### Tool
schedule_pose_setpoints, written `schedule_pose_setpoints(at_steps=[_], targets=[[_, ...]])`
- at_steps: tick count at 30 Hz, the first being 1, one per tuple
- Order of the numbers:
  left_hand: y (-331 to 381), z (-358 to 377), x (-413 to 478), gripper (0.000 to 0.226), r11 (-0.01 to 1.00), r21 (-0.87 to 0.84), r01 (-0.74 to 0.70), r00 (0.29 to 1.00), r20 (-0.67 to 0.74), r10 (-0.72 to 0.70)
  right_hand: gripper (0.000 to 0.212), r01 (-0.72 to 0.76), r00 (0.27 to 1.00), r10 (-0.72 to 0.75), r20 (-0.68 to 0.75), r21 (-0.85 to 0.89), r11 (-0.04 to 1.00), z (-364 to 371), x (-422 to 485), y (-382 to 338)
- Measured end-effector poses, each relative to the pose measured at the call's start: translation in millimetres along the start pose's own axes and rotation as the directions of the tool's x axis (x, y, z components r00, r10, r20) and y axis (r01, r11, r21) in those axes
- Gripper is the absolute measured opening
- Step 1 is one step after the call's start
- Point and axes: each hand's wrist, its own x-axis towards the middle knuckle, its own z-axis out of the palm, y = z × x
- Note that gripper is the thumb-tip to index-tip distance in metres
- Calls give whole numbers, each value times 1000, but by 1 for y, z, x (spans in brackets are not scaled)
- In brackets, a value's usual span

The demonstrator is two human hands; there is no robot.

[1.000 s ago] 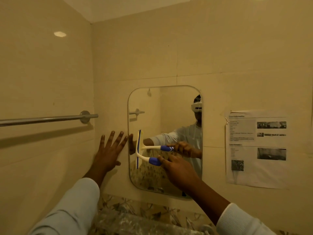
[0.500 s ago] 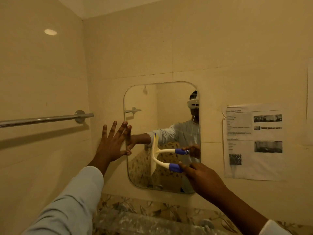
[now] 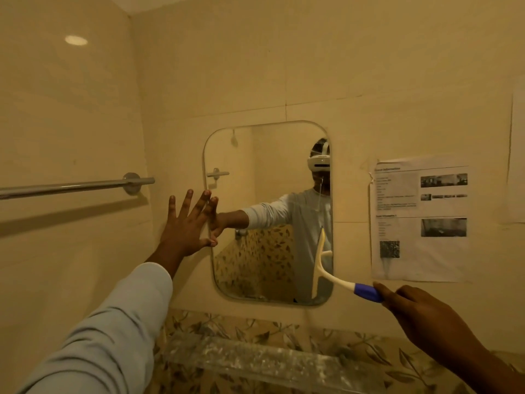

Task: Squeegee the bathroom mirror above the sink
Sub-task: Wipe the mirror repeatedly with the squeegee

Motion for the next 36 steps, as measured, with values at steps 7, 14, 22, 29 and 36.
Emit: schedule_pose_setpoints(at_steps=[7,14,22,29,36], targets=[[10,-7,-4,122,1000,6,28,999,24,-28,91,18,999,-16,-45,27,999,-10,-16,21],[18,-14,-7,120,998,-4,60,997,45,-60,74,316,948,-307,-89,112,942,7,4,-49],[22,-21,-7,111,997,22,75,994,77,-76,55,380,914,-398,78,184,907,38,70,-155],[24,-19,-5,113,996,21,83,995,61,-84,47,296,925,-340,172,236,926,53,112,-199],[27,-19,-3,114,994,50,97,992,80,-101,50,258,937,-303,176,237,937,54,111,-195]])
